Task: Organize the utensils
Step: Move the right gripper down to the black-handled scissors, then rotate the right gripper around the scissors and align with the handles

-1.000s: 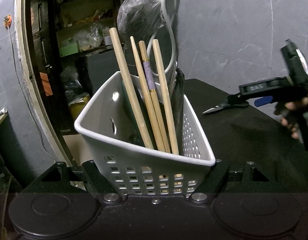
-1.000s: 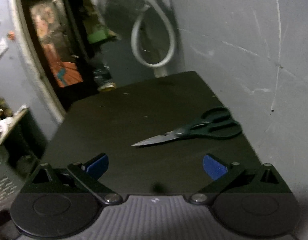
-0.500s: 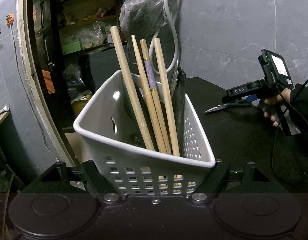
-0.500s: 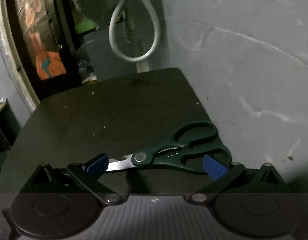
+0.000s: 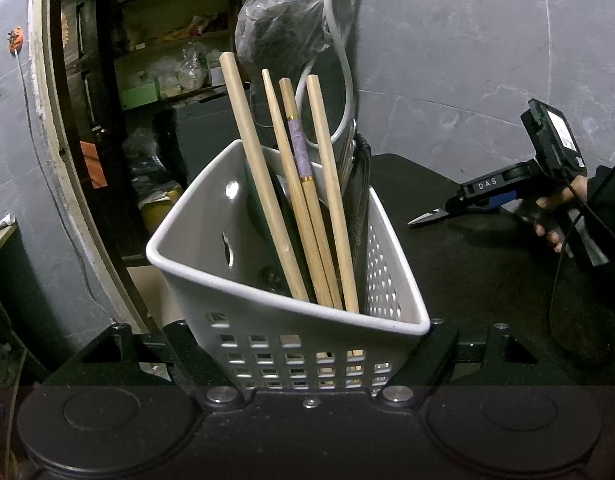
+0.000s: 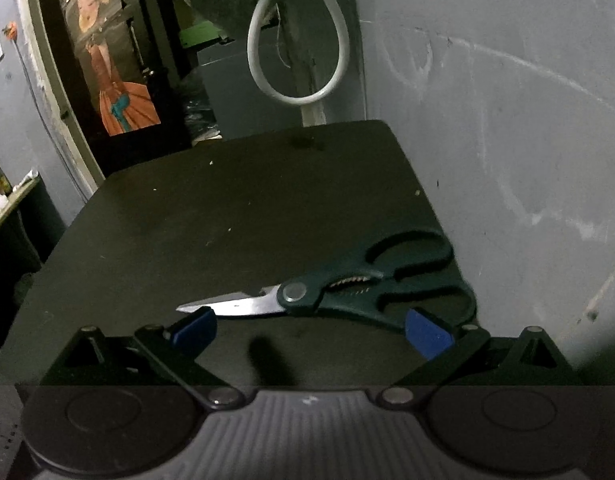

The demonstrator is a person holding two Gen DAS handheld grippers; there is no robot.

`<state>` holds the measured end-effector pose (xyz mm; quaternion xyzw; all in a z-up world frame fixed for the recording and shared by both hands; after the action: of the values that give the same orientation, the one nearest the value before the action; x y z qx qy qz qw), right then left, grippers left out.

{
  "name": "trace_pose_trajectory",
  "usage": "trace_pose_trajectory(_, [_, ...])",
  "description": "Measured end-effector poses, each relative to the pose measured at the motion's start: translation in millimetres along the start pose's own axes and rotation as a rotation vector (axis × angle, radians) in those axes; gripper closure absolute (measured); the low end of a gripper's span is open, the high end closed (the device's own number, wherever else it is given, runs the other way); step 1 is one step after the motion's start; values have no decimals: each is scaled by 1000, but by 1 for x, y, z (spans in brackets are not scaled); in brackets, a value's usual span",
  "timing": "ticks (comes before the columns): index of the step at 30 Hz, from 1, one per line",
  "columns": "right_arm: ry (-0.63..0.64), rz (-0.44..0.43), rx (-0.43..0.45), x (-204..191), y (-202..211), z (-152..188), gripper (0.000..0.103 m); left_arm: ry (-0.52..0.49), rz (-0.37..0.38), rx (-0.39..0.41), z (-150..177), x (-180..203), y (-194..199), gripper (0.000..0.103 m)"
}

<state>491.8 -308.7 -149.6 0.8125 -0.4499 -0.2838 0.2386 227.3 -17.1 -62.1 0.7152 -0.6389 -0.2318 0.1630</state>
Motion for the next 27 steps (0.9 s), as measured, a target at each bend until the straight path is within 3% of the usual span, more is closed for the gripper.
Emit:
trace_pose_trajectory(9, [3,17,-43,-1,-17,-3,0,-3,1,-2,0,0,0,23])
trace_pose_trajectory(15, [-78,-48,-57,-2,1,11,0,-3,3,7,1,0,-1,23])
trace_pose_trajectory(27, [-56,-202,-160,-68,63,74,0,-18,17,26,6,-1,1,24])
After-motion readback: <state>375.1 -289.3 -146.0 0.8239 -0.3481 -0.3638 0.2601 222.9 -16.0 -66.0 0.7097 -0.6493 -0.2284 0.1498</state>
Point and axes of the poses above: each gripper's, at about its wrist camera, not at the fingertips, and y roughly against the way its jaws point, x to its right, z to its underside, the point moved 2 cm from there along -y, roughly the way its jaws point, and after that the axes turned 3 degrees about -z, right-handed, at the moved point
